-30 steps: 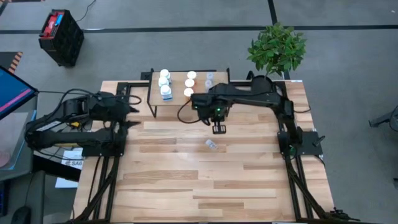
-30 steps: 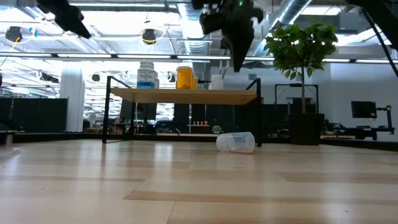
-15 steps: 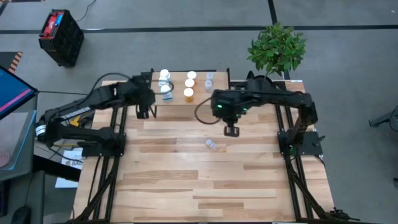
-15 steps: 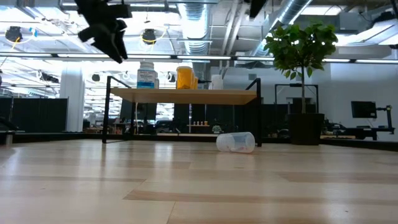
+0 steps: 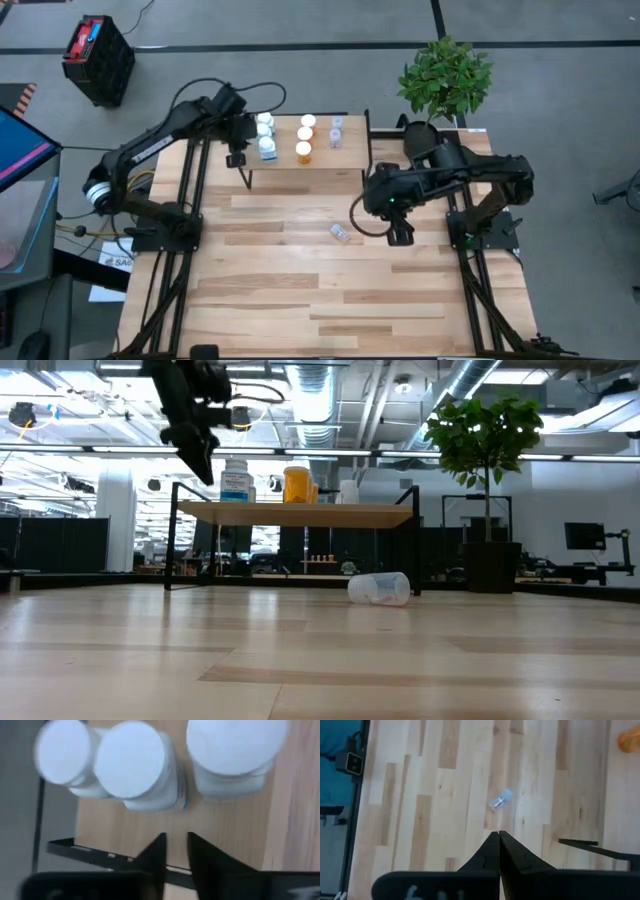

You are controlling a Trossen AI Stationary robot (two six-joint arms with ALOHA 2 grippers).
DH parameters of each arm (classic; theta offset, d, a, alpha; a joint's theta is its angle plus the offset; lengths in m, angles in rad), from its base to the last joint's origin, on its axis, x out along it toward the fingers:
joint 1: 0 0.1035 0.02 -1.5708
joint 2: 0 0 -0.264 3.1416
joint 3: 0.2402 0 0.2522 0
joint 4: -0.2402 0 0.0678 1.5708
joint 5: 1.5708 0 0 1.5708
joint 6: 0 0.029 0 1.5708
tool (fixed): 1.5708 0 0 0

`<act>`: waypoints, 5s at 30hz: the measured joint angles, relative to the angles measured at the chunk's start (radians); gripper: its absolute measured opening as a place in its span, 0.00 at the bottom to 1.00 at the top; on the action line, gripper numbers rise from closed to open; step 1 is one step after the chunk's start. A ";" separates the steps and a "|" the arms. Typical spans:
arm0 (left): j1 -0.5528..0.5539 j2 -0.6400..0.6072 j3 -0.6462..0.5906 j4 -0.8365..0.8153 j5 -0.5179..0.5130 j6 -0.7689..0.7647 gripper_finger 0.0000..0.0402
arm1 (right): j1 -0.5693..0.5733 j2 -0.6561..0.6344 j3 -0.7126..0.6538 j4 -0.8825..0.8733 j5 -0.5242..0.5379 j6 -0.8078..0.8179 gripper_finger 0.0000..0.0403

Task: Pick and place medicine bottles onto shelf by color
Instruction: Adjust the pill bottles on the shelf, then put the transparent pill bottle on the shelf aligned with the other transparent pill bottles

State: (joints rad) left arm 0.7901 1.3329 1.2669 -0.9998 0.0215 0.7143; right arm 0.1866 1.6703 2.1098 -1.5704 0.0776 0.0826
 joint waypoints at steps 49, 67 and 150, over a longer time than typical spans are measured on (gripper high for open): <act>-0.378 -0.220 0.240 -0.343 0.360 -0.422 0.29 | 0.008 0.003 0.000 0.145 0.002 -0.034 0.05; -0.502 -0.597 -0.110 -0.028 0.271 -0.680 0.35 | 0.008 0.292 0.000 0.163 0.000 0.071 0.57; -0.503 -0.646 -0.306 0.066 0.234 -0.594 0.35 | -0.137 0.777 0.010 0.149 0.084 0.449 0.28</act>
State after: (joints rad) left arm 0.2874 0.6869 0.9611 -0.9340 0.2550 0.1203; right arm 0.0499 2.4473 2.1194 -1.4213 0.1618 0.5314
